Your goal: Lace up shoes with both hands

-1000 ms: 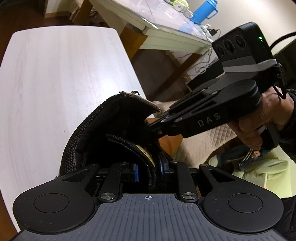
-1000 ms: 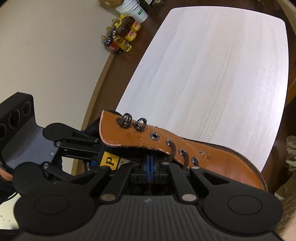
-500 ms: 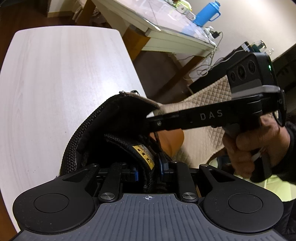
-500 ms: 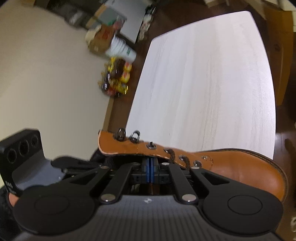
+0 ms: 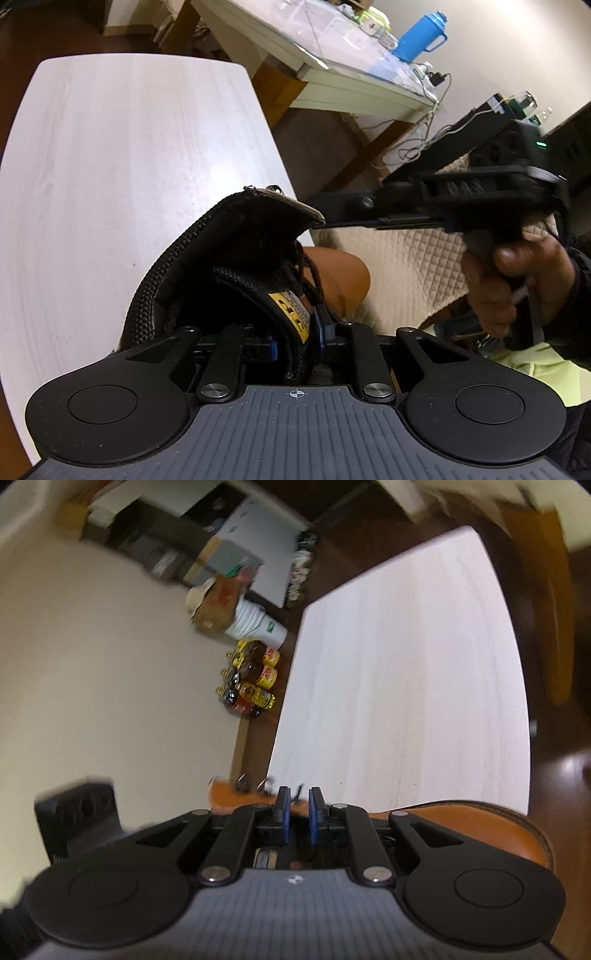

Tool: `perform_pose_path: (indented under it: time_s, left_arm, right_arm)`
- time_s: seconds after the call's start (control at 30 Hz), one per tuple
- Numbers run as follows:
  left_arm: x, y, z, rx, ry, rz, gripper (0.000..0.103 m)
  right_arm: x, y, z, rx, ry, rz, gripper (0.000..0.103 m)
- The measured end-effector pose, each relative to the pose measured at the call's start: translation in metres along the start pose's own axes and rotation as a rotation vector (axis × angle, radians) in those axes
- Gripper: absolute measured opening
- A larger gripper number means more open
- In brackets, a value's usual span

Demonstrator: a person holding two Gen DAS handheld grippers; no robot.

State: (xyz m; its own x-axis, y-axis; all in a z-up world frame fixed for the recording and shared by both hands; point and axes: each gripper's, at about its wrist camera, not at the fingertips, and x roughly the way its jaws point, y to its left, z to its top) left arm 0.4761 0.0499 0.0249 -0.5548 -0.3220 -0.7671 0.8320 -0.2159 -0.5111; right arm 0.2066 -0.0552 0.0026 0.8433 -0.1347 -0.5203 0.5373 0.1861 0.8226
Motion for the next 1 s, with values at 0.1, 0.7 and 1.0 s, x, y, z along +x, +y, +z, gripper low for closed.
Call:
perform_pose_path:
  time_s: [0.1,0.7,1.0]
  left_arm:
    - [0.002,-0.002,0.001,-0.003,-0.001,0.01,0.02]
    - [-0.011,-0.003,-0.003,-0.071,-0.051,0.037,0.019]
    - [-0.008,-0.008,-0.002,-0.096,-0.069,0.071,0.02]
  right_arm:
    - [0.018,-0.015,0.004,0.084,0.044,0.074,0.014]
    - [-0.041,-0.056,0.116,0.034,-0.372,-0.121,0.002]
    - [-0.045,-0.06,0.099,-0.041,-0.326,-0.205,0.013]
